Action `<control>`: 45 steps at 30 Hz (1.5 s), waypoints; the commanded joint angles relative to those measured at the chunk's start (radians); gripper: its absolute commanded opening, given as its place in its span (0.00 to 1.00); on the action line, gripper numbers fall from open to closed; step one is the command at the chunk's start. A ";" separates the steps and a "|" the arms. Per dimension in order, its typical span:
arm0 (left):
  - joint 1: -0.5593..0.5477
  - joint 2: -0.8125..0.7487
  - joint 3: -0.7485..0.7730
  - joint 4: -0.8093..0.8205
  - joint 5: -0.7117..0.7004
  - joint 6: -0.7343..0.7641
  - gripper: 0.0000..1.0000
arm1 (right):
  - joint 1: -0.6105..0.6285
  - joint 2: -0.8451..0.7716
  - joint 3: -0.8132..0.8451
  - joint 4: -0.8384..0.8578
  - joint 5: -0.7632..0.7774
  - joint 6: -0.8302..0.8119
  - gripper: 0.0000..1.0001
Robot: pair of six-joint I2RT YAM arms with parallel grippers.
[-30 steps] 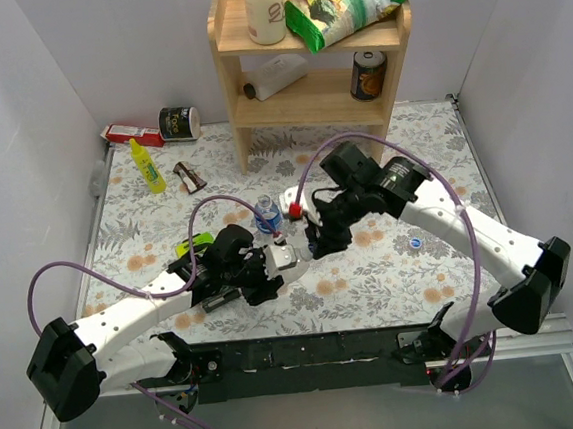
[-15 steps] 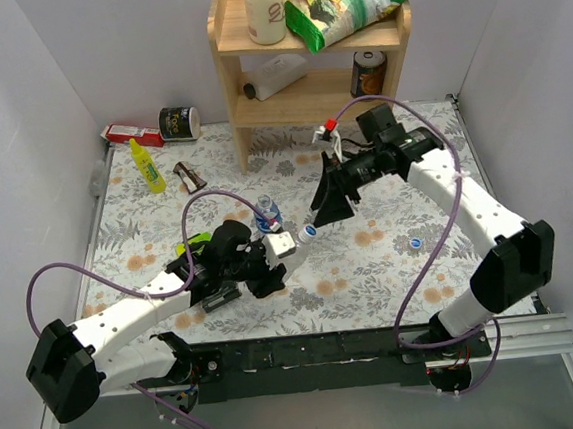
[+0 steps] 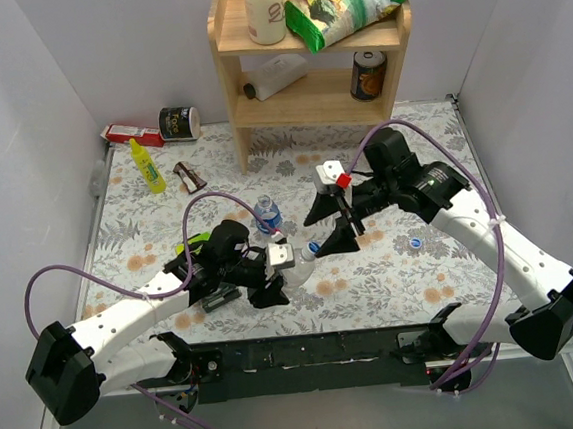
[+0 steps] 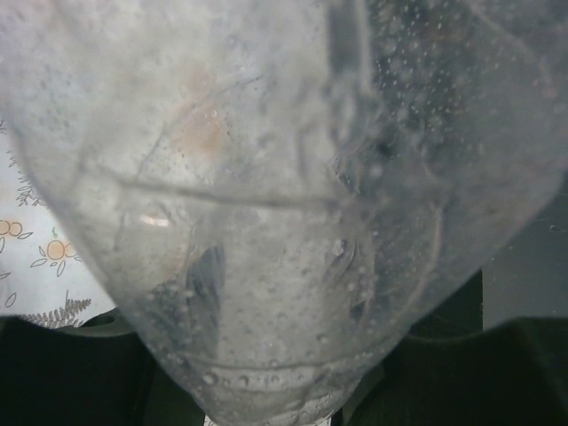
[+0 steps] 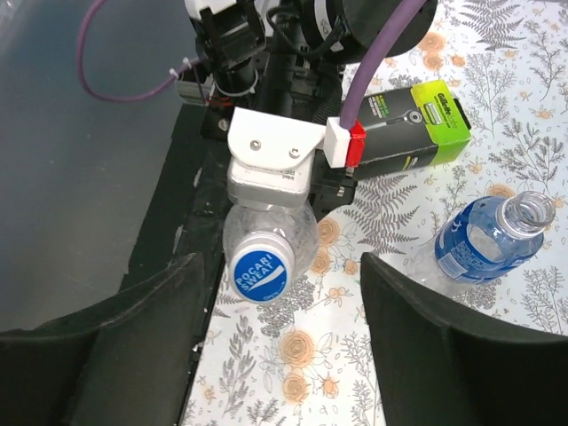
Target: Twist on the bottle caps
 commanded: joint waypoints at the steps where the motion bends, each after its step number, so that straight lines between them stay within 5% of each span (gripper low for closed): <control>1: 0.007 -0.006 0.033 -0.004 0.059 0.019 0.00 | 0.027 0.007 -0.024 0.051 0.032 -0.039 0.72; 14: 0.029 -0.008 0.035 0.024 0.054 0.000 0.00 | 0.032 0.019 -0.048 0.047 0.010 -0.008 0.48; 20: 0.029 0.003 0.035 0.077 -0.034 -0.073 0.00 | 0.032 0.024 -0.101 0.168 0.041 0.193 0.25; 26: 0.027 0.023 0.033 0.226 -0.191 -0.299 0.00 | 0.015 0.067 -0.147 0.304 0.121 0.503 0.02; 31: 0.012 0.054 0.044 0.275 -0.318 -0.415 0.00 | -0.002 0.139 -0.134 0.343 0.193 0.685 0.01; 34: 0.014 0.069 0.039 0.257 -0.273 -0.411 0.00 | -0.001 0.160 -0.095 0.331 0.251 0.735 0.01; 35: 0.012 0.060 0.035 0.251 -0.257 -0.397 0.00 | -0.007 0.162 -0.086 0.334 0.259 0.715 0.09; 38: 0.012 0.040 0.018 0.234 -0.167 -0.368 0.00 | -0.055 0.134 -0.087 0.387 0.184 0.693 0.56; 45: 0.029 0.022 0.009 0.226 -0.099 -0.330 0.00 | -0.137 0.079 -0.150 0.501 -0.040 0.640 0.65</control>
